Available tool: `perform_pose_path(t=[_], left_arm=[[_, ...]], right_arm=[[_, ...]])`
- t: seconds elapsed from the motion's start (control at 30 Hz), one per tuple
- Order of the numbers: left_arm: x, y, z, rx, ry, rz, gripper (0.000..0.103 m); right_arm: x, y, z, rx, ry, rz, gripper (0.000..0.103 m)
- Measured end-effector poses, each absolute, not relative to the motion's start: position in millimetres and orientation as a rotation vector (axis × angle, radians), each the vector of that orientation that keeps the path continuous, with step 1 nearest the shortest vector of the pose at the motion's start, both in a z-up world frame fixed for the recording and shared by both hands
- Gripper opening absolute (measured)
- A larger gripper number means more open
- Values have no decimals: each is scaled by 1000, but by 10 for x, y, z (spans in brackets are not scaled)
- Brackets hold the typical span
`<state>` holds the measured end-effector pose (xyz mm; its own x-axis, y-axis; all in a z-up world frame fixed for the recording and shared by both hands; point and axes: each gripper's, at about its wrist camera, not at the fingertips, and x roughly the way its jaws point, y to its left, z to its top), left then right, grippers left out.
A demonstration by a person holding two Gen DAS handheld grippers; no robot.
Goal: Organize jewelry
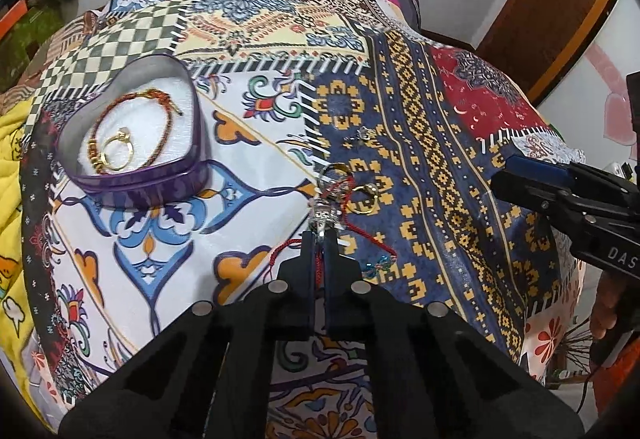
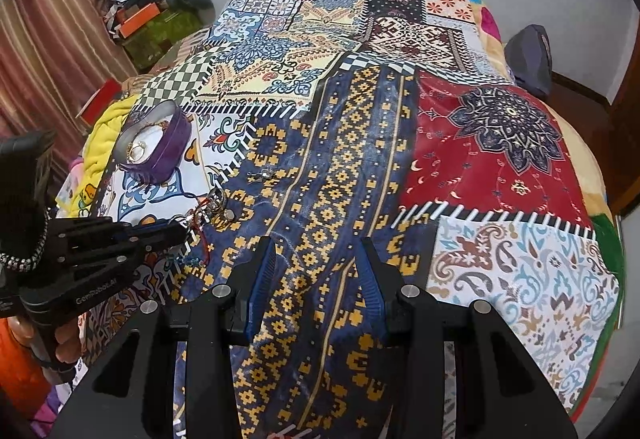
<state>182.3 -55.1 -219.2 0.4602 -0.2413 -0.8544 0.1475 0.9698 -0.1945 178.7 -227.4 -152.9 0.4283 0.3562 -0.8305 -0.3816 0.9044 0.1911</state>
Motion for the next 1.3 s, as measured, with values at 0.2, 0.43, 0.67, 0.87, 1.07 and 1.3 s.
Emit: perform_pose_path(t=[0.2, 0.43, 0.67, 0.87, 1.07, 1.3], left_arm=[[1786, -425, -2041, -108, 1010, -228, 1], [1820, -298, -1849, -113, 953, -218, 1], [1821, -227, -1794, -109, 928, -223, 1], [1825, -115, -1946, -130, 975, -206, 1], [1692, -1, -2035, -146, 1006, -186, 1], [1527, 71, -2104, -144, 1046, -162, 2]], right_arm=[[1885, -2144, -1558, -61, 1032, 475, 38], [2106, -1886, -1593, -123, 1025, 502, 38], [2313, -1627, -1783, -185, 1055, 538, 38], [2330, -1510, -1893, -207, 1058, 569, 11], [2280, -1472, -1874, -230, 1027, 563, 10], [2239, -1510, -1792, -189, 1019, 563, 10]])
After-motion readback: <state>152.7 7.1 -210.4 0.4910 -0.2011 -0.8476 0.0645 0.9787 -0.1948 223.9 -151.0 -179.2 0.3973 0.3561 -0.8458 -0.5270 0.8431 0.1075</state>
